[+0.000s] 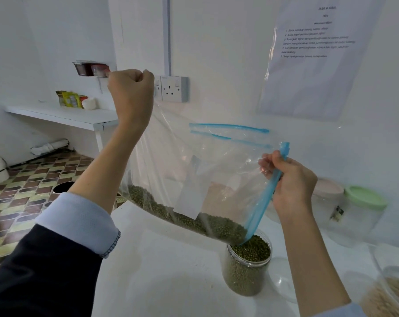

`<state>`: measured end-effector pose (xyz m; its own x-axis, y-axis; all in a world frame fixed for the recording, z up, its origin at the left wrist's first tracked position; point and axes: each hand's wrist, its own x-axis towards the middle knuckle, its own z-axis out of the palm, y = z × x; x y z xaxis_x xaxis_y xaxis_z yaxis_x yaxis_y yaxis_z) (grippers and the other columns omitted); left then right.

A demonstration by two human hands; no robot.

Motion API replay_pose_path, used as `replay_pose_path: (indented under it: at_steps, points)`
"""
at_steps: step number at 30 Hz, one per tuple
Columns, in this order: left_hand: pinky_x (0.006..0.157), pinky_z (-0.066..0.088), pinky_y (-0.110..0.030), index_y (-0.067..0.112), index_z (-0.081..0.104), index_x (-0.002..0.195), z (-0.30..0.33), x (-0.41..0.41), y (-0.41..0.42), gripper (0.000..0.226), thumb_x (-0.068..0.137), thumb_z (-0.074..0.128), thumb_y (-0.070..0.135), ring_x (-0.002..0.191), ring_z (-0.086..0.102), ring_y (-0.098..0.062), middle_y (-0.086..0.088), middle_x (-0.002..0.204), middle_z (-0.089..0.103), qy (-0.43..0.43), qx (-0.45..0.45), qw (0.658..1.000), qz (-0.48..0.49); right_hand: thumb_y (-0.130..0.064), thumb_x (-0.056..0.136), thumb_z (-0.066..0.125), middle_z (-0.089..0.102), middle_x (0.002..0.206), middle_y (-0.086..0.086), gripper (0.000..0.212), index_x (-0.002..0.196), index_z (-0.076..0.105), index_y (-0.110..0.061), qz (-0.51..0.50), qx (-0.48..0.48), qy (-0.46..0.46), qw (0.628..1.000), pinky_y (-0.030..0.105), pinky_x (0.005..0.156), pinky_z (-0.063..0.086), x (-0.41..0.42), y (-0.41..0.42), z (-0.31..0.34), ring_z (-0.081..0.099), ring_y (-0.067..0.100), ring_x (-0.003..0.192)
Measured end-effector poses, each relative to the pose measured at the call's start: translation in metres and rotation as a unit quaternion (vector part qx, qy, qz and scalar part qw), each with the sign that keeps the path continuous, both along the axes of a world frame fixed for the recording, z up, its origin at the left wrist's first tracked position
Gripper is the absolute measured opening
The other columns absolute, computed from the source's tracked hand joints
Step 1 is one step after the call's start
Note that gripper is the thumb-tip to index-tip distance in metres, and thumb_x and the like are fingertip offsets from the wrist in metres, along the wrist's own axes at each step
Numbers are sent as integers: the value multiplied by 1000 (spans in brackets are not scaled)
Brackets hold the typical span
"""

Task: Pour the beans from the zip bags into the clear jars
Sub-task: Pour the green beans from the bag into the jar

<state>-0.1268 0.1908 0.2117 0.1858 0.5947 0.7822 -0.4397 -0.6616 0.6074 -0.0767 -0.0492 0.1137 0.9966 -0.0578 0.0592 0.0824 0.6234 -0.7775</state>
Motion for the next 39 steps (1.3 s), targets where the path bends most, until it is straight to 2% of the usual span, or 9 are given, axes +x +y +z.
replay_pose_path:
  at_steps: [4,8,12,17,22,26,32,35,39]
  points:
    - [44,20,-8,17,21,47,2,1,1,45,79,48,0,38,11,-8,12,37,14,1,2,1000,-2,-1,86,65,68,60,4,10,75,64,-2,5,-2,7,1000,22,62,56,2,-3,-1,65,15,55]
    - [44,19,-8,17,20,47,-4,3,0,47,80,48,-1,36,12,-8,9,32,13,5,0,1000,-1,-1,86,65,67,56,2,13,73,64,-3,-17,-4,-6,1000,23,64,57,6,-9,3,64,14,54]
    - [43,14,-11,18,19,48,-1,4,0,46,78,48,0,39,10,-9,8,34,11,7,5,1000,0,0,86,65,68,59,4,11,74,64,-2,8,-6,9,1000,24,62,56,3,0,-5,64,14,55]
    - [43,18,-8,18,20,46,0,2,5,46,78,49,2,38,10,-7,9,33,13,0,3,1000,2,-1,86,66,68,61,5,12,74,64,-2,0,5,6,1000,24,64,56,4,-5,-1,65,16,57]
    - [43,22,-4,18,19,46,-3,0,10,48,79,47,-3,36,10,-8,8,30,13,-4,-5,1000,15,-3,86,66,68,62,5,11,75,65,-2,14,-19,5,1000,24,63,56,-1,2,-1,65,16,58]
    - [43,17,-7,18,19,45,-9,-3,23,46,78,46,-1,35,11,-7,8,29,14,2,-21,999,29,0,86,64,66,55,4,15,72,63,0,19,-29,-10,999,24,62,57,-5,8,7,63,14,53]
    - [44,24,-4,16,19,46,-16,-3,30,45,78,46,-2,35,11,-9,8,29,14,5,-37,999,38,-1,86,66,68,64,8,10,76,65,1,28,-60,-18,998,27,64,57,-8,20,12,66,17,54]
    - [44,26,-3,16,20,45,-19,-1,30,47,80,46,-3,33,12,-8,8,28,16,3,-33,999,38,0,85,66,68,60,5,14,72,65,-1,32,-80,-27,996,29,67,58,-8,26,13,66,18,55]
    - [45,27,-3,16,22,45,-23,4,35,47,80,47,-1,34,13,-8,8,28,17,8,-33,998,43,1,85,66,69,59,5,15,71,65,-1,50,-110,-40,992,27,62,56,-8,36,16,65,18,54]
